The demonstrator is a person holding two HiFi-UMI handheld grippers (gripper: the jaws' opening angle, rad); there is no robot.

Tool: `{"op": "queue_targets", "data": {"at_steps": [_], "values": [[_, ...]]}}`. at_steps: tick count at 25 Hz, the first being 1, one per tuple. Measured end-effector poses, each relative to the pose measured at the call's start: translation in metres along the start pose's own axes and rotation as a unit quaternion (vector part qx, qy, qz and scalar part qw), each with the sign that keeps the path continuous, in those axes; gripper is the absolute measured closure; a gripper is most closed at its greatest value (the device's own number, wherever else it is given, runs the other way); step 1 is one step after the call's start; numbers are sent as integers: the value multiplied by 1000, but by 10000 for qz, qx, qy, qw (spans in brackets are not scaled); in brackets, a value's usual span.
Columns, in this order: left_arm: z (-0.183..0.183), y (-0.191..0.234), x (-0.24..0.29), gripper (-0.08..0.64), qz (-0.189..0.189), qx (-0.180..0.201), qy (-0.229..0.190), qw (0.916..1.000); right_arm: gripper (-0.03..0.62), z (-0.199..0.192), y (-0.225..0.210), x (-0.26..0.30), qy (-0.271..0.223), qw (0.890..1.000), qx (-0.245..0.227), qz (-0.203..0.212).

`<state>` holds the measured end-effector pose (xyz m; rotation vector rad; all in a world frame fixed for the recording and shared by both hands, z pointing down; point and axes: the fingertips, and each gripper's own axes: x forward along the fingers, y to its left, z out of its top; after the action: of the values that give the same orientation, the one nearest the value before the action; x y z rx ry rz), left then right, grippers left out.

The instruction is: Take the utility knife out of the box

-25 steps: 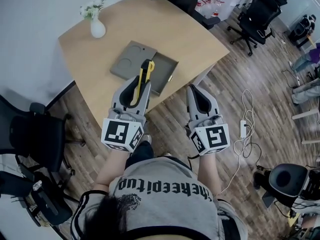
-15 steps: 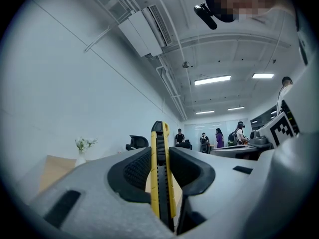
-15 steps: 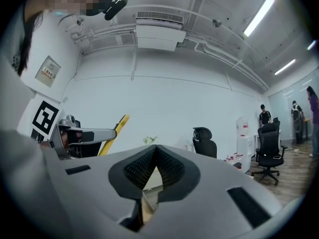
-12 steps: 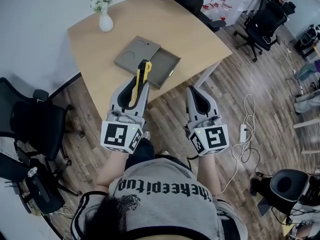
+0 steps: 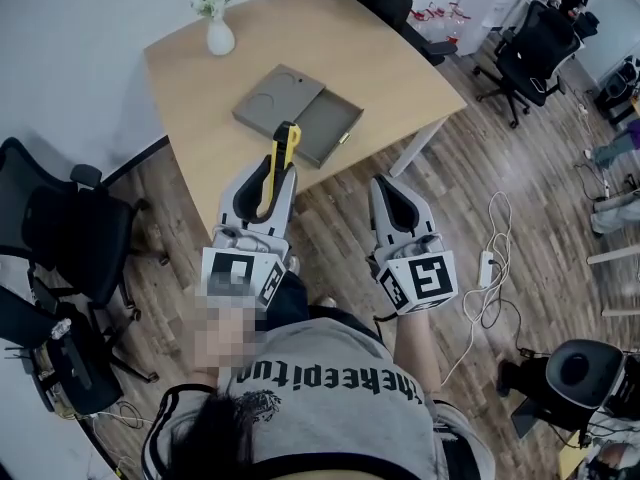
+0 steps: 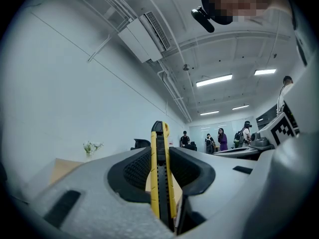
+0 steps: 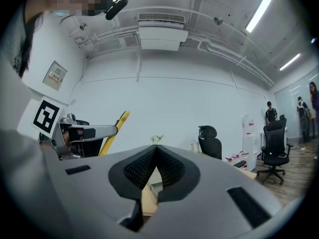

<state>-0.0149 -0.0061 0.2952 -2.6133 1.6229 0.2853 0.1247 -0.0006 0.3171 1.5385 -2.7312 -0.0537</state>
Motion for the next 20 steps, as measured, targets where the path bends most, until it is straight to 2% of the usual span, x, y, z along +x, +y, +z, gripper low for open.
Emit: {"op": "queue_targets", "data": {"at_steps": [20], "values": [[10, -2, -2, 436, 52, 35, -138, 9999, 587, 2, -1, 0, -21, 10000, -9, 76]]}}
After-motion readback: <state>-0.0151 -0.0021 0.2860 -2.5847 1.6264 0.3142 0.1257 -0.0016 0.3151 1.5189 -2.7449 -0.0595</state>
